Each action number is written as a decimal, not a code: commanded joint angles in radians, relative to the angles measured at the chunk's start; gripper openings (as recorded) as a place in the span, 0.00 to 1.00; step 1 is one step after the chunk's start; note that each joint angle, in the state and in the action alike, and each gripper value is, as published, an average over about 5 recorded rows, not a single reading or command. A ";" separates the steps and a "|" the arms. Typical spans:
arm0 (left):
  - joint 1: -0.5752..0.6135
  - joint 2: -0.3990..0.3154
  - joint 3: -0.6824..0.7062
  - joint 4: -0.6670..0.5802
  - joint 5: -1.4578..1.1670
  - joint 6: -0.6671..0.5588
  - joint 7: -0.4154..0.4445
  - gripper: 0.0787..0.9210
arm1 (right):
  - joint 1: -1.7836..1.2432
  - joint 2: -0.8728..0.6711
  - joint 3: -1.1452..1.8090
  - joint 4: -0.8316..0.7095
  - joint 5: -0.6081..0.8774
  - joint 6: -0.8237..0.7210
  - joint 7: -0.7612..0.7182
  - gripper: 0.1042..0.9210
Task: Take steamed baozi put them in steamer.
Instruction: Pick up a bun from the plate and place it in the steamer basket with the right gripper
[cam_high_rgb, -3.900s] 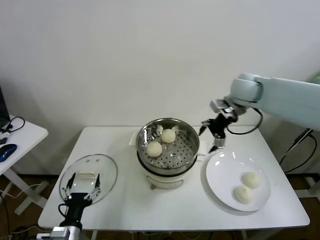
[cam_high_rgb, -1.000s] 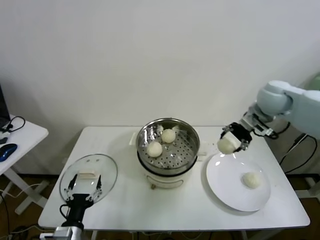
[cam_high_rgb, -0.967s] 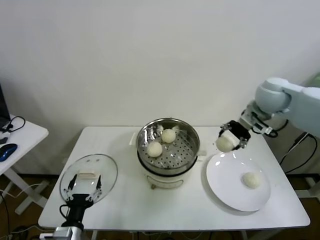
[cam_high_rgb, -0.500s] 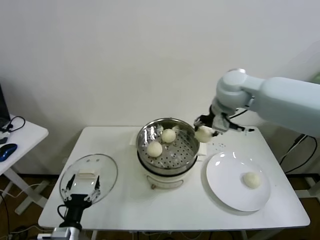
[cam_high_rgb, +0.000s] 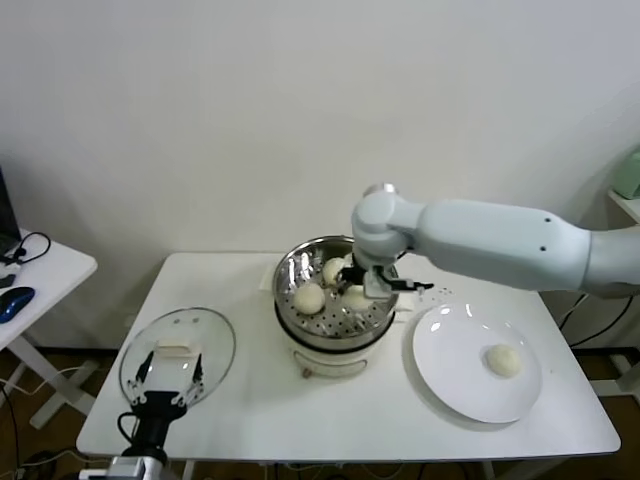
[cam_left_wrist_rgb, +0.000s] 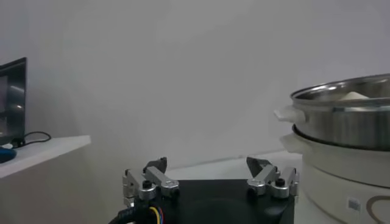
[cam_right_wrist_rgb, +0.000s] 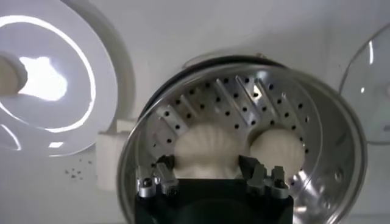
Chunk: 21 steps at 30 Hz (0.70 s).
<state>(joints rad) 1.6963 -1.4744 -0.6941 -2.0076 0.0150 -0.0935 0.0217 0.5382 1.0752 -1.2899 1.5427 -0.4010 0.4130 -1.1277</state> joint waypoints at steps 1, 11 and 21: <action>0.001 -0.002 0.002 0.006 0.009 0.000 -0.001 0.88 | -0.072 0.079 0.012 -0.032 -0.038 0.041 0.002 0.72; 0.000 -0.005 0.010 0.007 0.016 0.001 -0.001 0.88 | -0.063 0.076 0.011 -0.025 0.013 0.039 0.003 0.72; 0.000 -0.008 0.013 0.004 0.021 0.001 -0.001 0.88 | -0.051 0.050 -0.005 -0.006 0.053 0.020 0.001 0.72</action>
<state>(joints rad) 1.6949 -1.4804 -0.6822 -2.0036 0.0334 -0.0922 0.0214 0.4940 1.1260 -1.2889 1.5336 -0.3753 0.4378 -1.1264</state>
